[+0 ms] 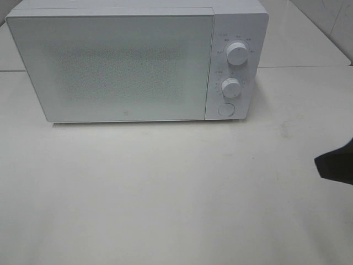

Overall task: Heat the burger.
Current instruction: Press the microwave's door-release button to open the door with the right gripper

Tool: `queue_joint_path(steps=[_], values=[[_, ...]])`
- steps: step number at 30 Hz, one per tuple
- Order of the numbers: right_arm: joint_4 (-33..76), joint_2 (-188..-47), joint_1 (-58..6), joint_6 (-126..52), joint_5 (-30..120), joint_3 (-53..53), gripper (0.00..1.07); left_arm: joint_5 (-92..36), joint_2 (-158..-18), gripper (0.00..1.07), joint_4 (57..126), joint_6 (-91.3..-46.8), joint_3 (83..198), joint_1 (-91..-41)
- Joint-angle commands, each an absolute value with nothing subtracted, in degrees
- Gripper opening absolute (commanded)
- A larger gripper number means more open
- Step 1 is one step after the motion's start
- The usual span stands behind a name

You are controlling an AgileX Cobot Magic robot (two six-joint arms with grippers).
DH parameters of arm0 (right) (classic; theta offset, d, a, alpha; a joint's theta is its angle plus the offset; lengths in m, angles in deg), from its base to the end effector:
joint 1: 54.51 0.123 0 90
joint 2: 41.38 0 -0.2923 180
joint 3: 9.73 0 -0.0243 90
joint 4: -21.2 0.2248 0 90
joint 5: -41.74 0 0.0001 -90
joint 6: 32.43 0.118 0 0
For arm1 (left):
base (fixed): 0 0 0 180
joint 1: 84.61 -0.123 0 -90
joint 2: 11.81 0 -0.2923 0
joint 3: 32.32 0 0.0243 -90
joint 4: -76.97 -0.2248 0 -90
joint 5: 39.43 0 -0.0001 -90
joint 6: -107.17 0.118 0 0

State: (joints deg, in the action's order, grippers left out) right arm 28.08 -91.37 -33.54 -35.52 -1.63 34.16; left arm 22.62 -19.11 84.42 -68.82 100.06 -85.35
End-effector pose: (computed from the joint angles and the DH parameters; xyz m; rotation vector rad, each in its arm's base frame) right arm 0.1068 0.0513 0.2698 -0.4368 2.3676 0.2852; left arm -0.0151 -0.0137 0.2563 0.0678 2.0351 -0.1033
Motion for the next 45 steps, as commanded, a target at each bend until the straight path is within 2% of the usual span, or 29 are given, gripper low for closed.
queue_joint_path(steps=[1, 6, 8, 22, 33, 45], values=[[26.0, -86.9, -34.0, -34.3, -4.7, 34.2, 0.80, 22.0, -17.8, 0.99, 84.6, -69.0, 100.1, -85.5], [25.4, -77.6, -36.7, -32.7, -8.3, 35.0, 0.78, 22.0, -17.8, 0.99, 84.6, -69.0, 100.1, -85.5], [24.6, -72.2, -39.7, -32.4, -10.4, 35.9, 0.77, 22.0, -17.8, 0.99, 84.6, -69.0, 100.1, -85.5], [24.5, -55.6, -48.6, -32.0, -15.2, 39.3, 0.76, 22.0, -17.8, 0.99, 84.6, -69.0, 100.1, -85.5], [24.4, -47.0, -50.4, -31.9, -15.2, 39.3, 0.76, 22.0, -17.8, 0.99, 84.6, -69.0, 100.1, -85.5], [24.5, -47.1, -50.4, -32.0, -15.2, 39.3, 0.76, 22.0, -18.2, 0.99, 84.8, -69.0, 100.1, -85.5]])
